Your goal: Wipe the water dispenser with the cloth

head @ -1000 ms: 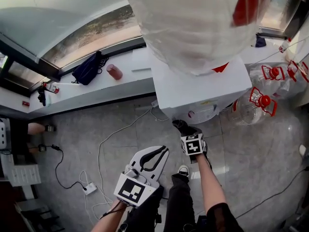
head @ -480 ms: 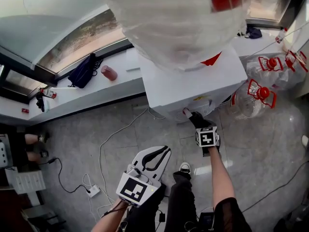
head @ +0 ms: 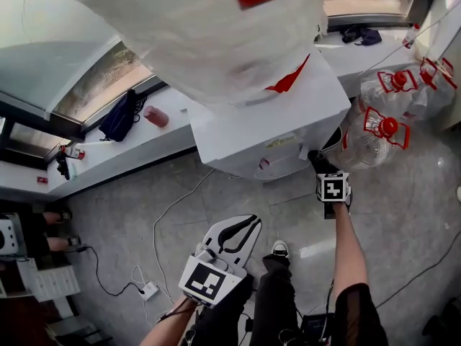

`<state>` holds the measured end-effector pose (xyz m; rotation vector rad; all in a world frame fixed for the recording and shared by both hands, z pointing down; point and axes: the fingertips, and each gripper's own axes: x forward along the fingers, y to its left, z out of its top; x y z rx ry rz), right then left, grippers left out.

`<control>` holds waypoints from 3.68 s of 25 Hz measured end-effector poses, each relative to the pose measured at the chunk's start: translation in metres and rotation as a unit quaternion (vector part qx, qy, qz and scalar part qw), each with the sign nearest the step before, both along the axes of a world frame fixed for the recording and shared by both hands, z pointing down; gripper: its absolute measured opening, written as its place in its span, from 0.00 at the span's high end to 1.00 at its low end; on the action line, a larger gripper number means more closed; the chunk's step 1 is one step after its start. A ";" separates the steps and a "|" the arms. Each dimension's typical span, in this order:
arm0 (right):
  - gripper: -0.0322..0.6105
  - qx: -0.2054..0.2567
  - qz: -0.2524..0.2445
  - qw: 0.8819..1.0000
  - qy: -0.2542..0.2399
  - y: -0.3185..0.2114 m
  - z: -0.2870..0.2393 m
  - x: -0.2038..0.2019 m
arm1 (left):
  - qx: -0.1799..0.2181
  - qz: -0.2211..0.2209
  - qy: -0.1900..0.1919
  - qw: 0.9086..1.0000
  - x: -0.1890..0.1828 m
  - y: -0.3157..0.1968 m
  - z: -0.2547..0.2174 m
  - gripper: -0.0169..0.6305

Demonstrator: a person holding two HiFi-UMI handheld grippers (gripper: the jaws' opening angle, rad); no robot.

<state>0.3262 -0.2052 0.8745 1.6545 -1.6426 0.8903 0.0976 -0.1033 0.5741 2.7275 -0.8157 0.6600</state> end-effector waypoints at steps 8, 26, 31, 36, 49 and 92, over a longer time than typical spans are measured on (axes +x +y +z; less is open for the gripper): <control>0.79 -0.001 -0.034 0.999 0.012 0.026 0.004 -0.001 | 0.000 -0.005 0.000 1.000 0.019 0.000 0.010 0.93; 0.79 -0.010 -0.200 0.979 -0.032 0.070 0.101 -0.190 | 0.028 0.045 -0.015 0.999 -0.001 0.019 0.076 0.93; 0.79 -0.015 -0.234 0.972 0.001 0.059 0.126 -0.207 | 0.008 0.034 -0.028 0.999 -0.020 0.022 0.105 0.93; 0.79 -0.015 -0.206 0.978 0.021 0.032 0.126 -0.185 | -0.002 0.034 -0.033 0.999 -0.027 0.014 0.111 0.93; 0.79 -0.039 -0.035 0.997 0.050 0.025 0.102 -0.001 | -0.012 0.029 -0.019 0.999 -0.005 -0.005 0.094 0.93; 0.79 0.105 -0.011 0.989 -0.100 0.169 -0.343 -0.156 | 0.005 -0.031 0.038 0.999 -0.144 0.043 -0.129 0.93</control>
